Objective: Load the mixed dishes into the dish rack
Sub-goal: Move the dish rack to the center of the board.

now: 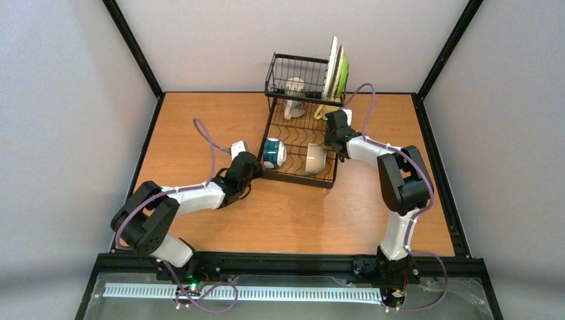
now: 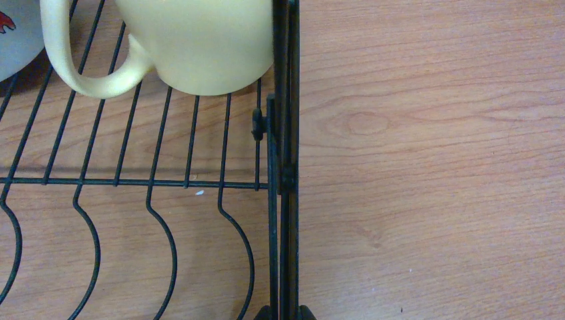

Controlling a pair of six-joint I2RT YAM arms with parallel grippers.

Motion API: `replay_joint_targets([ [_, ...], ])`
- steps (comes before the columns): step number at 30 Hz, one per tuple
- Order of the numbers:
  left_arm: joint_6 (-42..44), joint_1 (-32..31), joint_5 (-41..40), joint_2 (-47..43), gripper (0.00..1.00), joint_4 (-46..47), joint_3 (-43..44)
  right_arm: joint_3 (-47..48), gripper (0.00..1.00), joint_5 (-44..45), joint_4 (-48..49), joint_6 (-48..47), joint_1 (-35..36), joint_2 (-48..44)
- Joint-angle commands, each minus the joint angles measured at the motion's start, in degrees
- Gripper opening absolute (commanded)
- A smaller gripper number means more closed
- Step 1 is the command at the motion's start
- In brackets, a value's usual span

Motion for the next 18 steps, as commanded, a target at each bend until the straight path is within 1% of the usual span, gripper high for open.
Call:
replay_joint_targets([
  [1, -1.15, -2.51, 0.85, -0.87, 0.54, -5.30, -1.86, 2.12, 0.02, -0.90, 0.40, -6.91, 4.47, 1.38],
  [10, -3.01, -5.39, -0.82, -1.76, 0.54, -7.13, -2.60, 1.59, 0.02, -0.81, 0.39, -7.25, 5.28, 1.29],
  [18, -5.46, -7.98, -2.59, -4.73, 0.54, -10.47, -3.96, 0.95, 0.02, -0.71, 0.40, -6.99, 6.40, 1.00],
])
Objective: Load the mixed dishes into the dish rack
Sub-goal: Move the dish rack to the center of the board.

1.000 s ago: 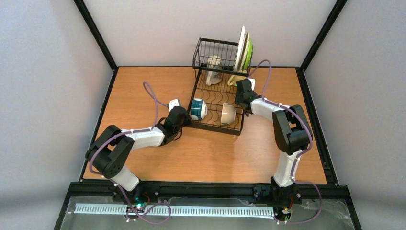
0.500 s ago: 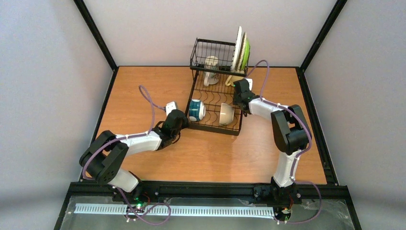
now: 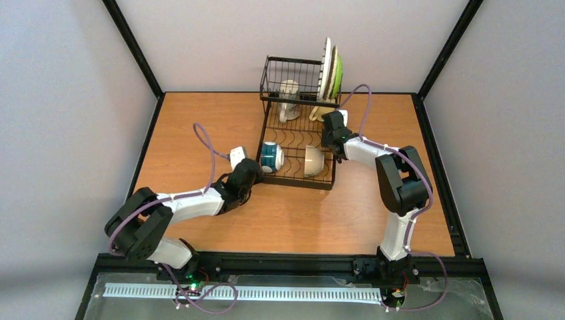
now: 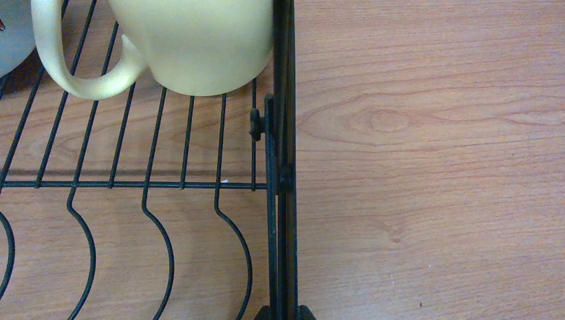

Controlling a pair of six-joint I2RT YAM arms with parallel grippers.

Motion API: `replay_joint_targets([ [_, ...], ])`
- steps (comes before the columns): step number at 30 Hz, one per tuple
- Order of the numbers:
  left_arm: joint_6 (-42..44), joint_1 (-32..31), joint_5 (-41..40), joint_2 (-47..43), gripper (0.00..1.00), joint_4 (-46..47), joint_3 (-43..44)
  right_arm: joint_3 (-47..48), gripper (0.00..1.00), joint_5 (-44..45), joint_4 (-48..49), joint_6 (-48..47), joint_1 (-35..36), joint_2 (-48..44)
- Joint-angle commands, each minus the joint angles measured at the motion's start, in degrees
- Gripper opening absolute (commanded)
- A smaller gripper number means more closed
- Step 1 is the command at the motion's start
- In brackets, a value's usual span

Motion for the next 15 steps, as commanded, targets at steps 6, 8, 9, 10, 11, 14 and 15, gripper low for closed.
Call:
replay_joint_targets([
  [6, -3.62, -4.72, 3.20, -4.05, 0.54, -8.28, -3.89, -0.28, 0.02, -0.73, 0.67, -5.90, 5.76, 0.34],
  [8, -3.97, -5.20, 2.85, -4.87, 0.54, -8.83, -4.32, -0.82, 0.02, -0.58, 0.69, -5.70, 6.11, 0.06],
  [9, -4.22, -5.46, 2.69, -5.19, 0.54, -9.01, -4.60, -0.96, 0.02, -0.56, 0.78, -5.63, 6.29, -0.04],
  [10, -4.46, -5.75, 2.56, -5.50, 0.54, -9.18, -4.83, -1.13, 0.02, -0.58, 0.75, -5.59, 6.41, -0.09],
  [11, -4.72, -6.05, 2.39, -5.71, 0.54, -9.35, -5.06, -1.28, 0.02, -0.48, 0.77, -5.51, 6.63, -0.17],
  [14, -5.51, -7.05, 1.73, -6.16, 0.54, -9.87, -5.58, -1.87, 0.02, -0.29, 0.79, -5.27, 7.24, -0.37],
  [15, -5.70, -7.33, 1.59, -6.26, 0.54, -9.96, -5.64, -2.13, 0.02, -0.06, 0.85, -5.12, 7.48, -0.56],
])
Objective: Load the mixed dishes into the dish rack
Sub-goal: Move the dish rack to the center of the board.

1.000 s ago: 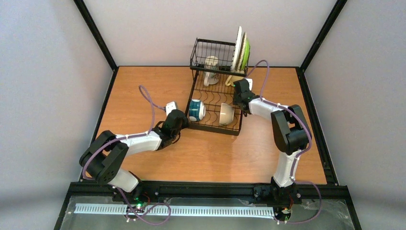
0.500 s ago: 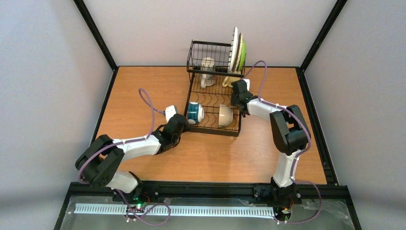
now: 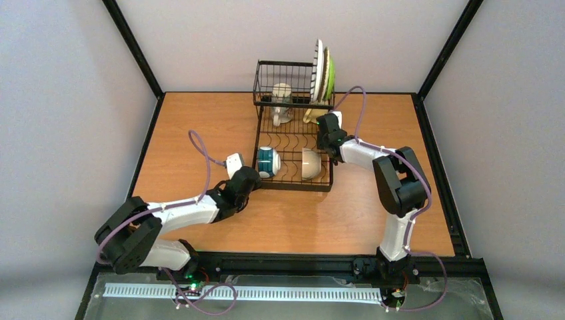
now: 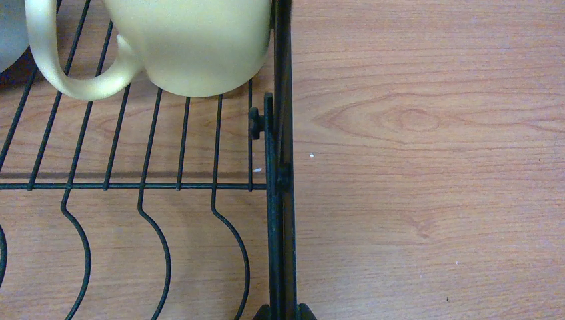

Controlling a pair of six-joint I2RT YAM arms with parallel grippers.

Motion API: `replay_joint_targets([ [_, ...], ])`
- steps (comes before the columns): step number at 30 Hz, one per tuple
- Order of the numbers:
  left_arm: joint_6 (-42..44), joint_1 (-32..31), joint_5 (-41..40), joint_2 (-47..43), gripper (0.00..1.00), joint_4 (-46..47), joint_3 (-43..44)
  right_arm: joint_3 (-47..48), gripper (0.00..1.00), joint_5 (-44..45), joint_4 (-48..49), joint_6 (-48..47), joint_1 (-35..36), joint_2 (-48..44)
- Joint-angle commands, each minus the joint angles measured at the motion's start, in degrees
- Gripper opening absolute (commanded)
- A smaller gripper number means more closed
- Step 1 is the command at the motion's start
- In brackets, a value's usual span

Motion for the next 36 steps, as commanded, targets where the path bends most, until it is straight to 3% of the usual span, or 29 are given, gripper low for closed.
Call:
replay_joint_targets([
  [1, -2.09, -4.30, 4.74, -0.53, 0.54, -6.06, -1.93, -1.85, 0.02, -0.26, 0.05, -3.91, 5.22, -0.64],
  [21, -3.86, -5.78, 2.55, -3.72, 0.55, -10.76, -2.83, -4.40, 0.02, 0.76, 0.61, -2.92, 6.17, -3.01],
  [29, -4.37, -5.78, 1.00, -2.77, 0.65, -13.89, -0.54, -4.31, 0.25, 2.27, 0.28, -2.78, 6.16, -3.81],
  [36, -4.51, -5.78, -1.52, -4.05, 0.69, -16.50, 0.35, -4.22, 0.35, 2.96, 0.24, -2.94, 6.16, -4.81],
])
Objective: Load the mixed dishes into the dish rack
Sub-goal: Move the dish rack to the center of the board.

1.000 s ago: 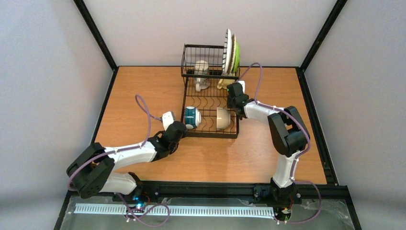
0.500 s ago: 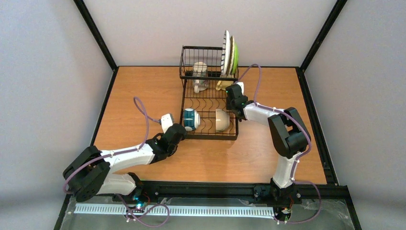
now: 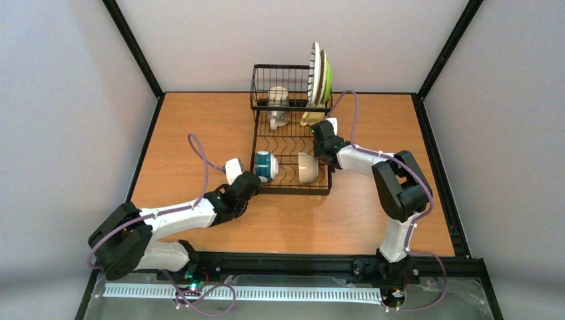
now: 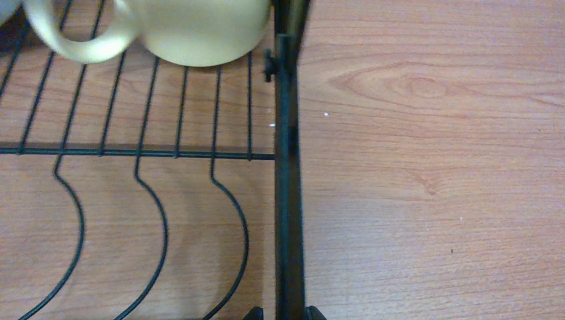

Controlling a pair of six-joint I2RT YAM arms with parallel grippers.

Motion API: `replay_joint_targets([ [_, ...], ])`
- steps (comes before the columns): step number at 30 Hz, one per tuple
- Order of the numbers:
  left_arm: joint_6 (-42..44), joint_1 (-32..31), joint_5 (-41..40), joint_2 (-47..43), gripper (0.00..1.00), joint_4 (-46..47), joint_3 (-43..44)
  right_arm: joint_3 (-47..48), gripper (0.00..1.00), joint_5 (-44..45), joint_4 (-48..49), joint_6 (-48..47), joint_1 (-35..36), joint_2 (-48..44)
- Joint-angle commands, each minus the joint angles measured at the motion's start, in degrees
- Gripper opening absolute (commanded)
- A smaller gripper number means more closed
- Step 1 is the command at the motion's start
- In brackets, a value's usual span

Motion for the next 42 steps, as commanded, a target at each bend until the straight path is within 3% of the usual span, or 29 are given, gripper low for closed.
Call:
replay_joint_targets([
  [1, -0.19, -2.15, 1.48, -0.27, 0.69, -8.52, 0.68, -0.13, 0.35, 0.07, 0.47, -3.58, 2.86, -2.62],
  [6, 0.07, -2.15, 0.47, -1.10, 0.70, -9.77, 1.33, 0.04, 0.43, 0.49, 0.29, -3.59, 2.76, -3.41],
  [35, -0.22, -2.15, -2.38, -8.59, 0.70, -17.28, 1.96, -3.47, 0.46, 2.64, -1.28, -1.41, 2.07, -10.34],
  [42, -0.14, -2.15, -3.95, -16.26, 0.70, -23.79, 4.05, -5.58, 0.70, 3.14, -3.12, -1.04, 2.05, -17.66],
])
